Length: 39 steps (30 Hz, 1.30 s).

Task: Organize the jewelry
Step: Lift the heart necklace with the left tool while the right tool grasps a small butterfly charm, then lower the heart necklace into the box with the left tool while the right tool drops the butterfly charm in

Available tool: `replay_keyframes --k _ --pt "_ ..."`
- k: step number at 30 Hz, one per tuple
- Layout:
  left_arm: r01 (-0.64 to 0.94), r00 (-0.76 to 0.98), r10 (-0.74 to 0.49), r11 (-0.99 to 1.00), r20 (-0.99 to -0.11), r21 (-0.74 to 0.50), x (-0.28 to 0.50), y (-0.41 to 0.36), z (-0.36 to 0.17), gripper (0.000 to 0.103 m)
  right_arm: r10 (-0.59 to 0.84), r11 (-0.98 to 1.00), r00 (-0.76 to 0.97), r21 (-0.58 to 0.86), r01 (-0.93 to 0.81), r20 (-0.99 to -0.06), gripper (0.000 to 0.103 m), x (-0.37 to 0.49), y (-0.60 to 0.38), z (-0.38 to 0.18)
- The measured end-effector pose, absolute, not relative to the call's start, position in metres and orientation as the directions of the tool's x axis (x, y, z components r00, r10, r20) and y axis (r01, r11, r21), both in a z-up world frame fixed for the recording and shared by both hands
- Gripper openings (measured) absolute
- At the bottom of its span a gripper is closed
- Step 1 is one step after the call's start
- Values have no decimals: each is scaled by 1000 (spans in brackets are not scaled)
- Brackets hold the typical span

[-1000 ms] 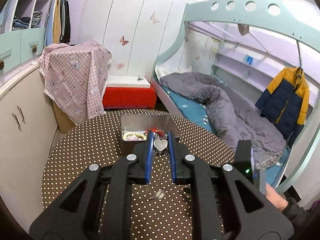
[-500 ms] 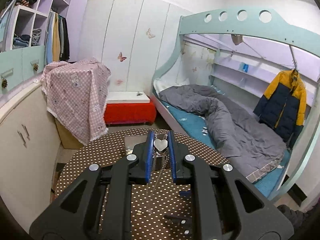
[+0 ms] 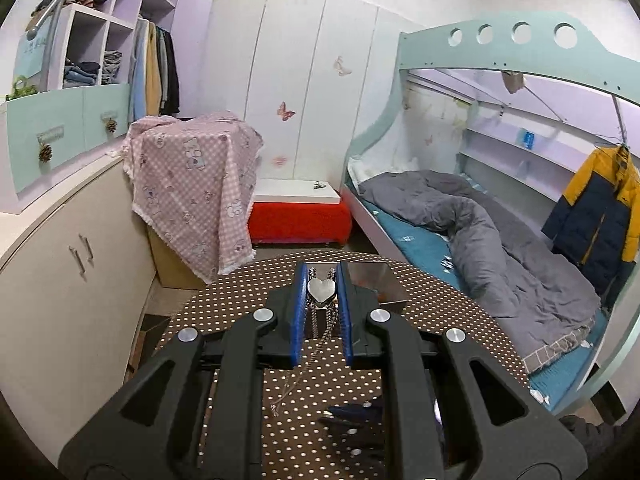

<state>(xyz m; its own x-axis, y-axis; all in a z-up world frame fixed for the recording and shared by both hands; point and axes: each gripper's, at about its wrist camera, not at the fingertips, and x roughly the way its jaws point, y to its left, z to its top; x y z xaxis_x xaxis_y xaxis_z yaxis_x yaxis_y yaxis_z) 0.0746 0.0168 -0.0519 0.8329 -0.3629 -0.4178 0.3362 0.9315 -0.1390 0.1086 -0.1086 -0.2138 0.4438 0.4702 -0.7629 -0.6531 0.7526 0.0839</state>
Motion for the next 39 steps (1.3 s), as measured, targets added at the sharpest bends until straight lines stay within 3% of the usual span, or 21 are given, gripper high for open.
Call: replay_keyframes --k 11,21,30,38,39 --pt "356 805 -385 922 -451 -152 89 5 -63 14 505 805 540 142 -576 -673 10 102 -173 -162" --pt "459 800 -461 882 -384 -102 117 -35 -8 14 492 851 687 130 -508 -535 10 140 -234 -54" --pt "466 783 -466 878 -411 -107 172 -60 9 15 491 860 657 198 -470 -573 10 199 -236 -45" --pt "439 744 -431 891 -511 -113 218 -72 -28 15 466 879 596 262 -399 -654 12 237 -234 -84" --pt "425 737 -408 900 -540 -101 224 -74 -37 23 460 883 592 269 -385 -661 16 240 -235 -88"
